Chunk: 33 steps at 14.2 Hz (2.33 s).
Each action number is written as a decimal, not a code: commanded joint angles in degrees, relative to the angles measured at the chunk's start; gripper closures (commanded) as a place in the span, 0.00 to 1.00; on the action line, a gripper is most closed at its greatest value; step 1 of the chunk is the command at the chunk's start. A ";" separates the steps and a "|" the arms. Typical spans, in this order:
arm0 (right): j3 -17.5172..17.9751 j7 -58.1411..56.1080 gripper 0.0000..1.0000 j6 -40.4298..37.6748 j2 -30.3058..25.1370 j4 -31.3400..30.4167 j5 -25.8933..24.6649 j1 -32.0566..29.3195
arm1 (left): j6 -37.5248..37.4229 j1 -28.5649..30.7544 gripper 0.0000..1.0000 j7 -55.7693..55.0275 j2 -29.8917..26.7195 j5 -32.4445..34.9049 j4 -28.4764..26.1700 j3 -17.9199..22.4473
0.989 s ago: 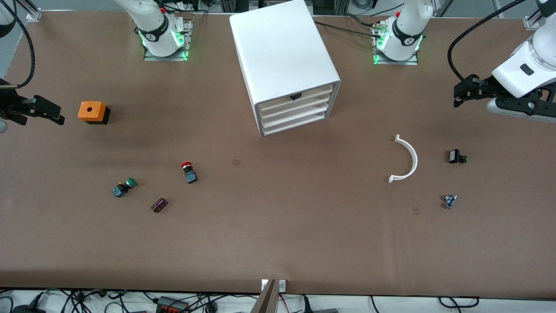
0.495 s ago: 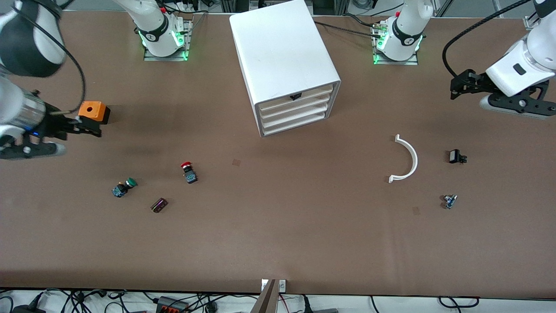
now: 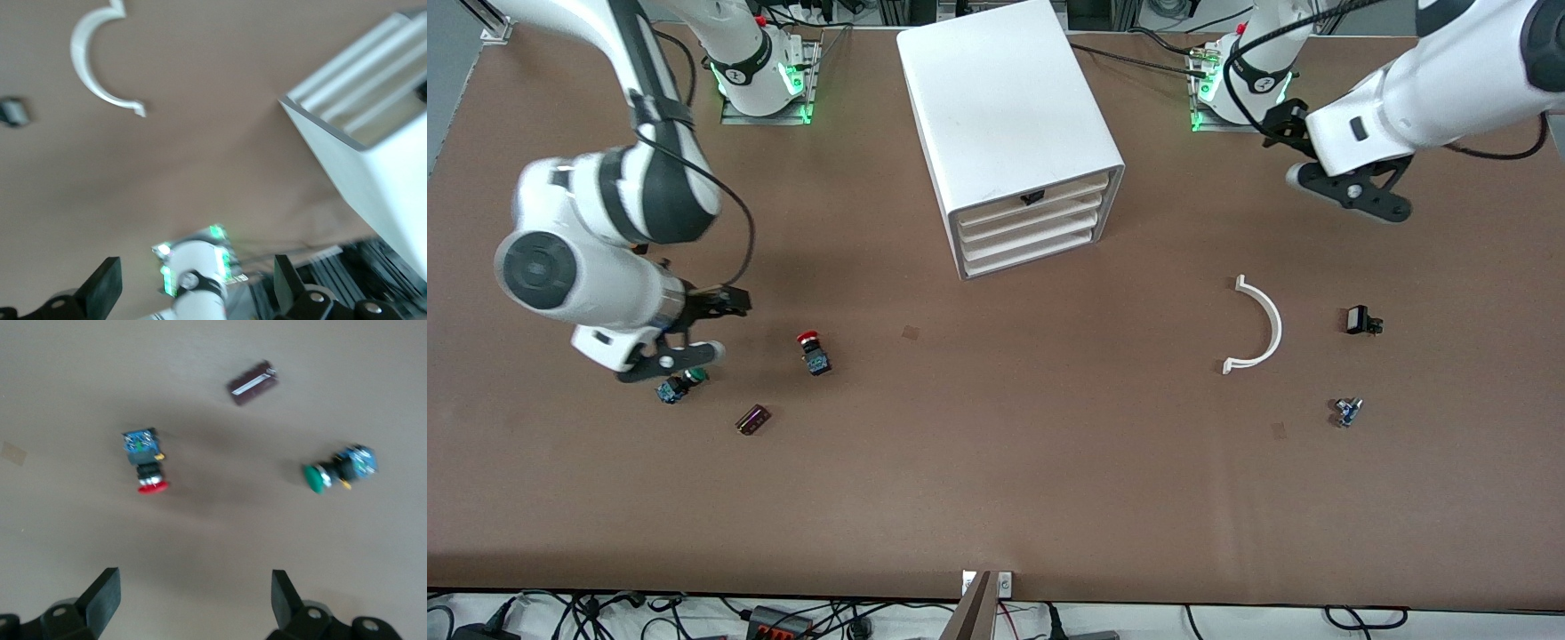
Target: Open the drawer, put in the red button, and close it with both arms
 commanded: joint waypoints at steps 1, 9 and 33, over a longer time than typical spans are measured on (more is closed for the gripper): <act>0.11 -0.66 0.00 4.41 4.83 0.29 0.83 1.74 | -4.49 1.12 0.00 -0.35 5.54 -9.98 1.57 0.27; 4.24 -2.59 0.00 16.20 13.81 0.11 0.83 1.66 | 6.19 1.03 0.00 9.29 14.68 -24.43 -1.85 0.18; 5.47 -7.25 1.00 7.15 16.54 20.75 1.10 0.78 | 27.93 -0.46 0.85 53.79 28.66 -62.50 -27.88 -5.71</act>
